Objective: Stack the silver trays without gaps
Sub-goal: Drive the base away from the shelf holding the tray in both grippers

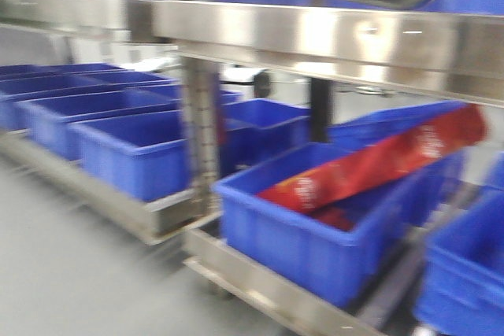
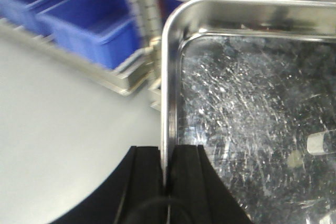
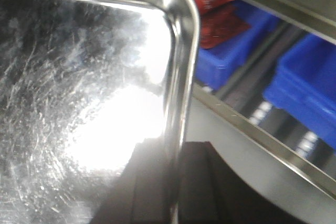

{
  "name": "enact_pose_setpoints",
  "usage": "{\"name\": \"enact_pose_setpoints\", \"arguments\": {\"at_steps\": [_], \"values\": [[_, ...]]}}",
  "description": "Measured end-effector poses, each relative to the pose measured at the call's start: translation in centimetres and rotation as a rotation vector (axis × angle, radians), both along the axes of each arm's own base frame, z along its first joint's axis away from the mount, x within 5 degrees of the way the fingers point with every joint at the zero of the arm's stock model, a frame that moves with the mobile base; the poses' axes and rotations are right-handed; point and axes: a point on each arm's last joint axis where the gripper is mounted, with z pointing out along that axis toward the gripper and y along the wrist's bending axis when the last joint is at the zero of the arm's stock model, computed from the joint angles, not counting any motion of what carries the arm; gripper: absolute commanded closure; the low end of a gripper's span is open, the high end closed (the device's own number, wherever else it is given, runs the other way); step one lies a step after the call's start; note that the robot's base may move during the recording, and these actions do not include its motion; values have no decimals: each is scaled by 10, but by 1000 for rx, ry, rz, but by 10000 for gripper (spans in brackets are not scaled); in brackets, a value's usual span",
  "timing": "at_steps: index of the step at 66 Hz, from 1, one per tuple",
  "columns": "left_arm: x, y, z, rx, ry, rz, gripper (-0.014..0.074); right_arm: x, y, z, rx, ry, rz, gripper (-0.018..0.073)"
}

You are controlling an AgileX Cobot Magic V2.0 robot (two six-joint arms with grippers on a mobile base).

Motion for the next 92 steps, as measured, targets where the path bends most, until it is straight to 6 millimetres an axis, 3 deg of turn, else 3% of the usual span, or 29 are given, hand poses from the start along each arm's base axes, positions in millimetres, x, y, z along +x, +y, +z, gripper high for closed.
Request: {"name": "enact_pose_setpoints", "arguments": {"at_steps": [92], "values": [[0, 0, 0, 1, 1, 2, 612, 0, 0, 0, 3, -2, 2, 574]]}}
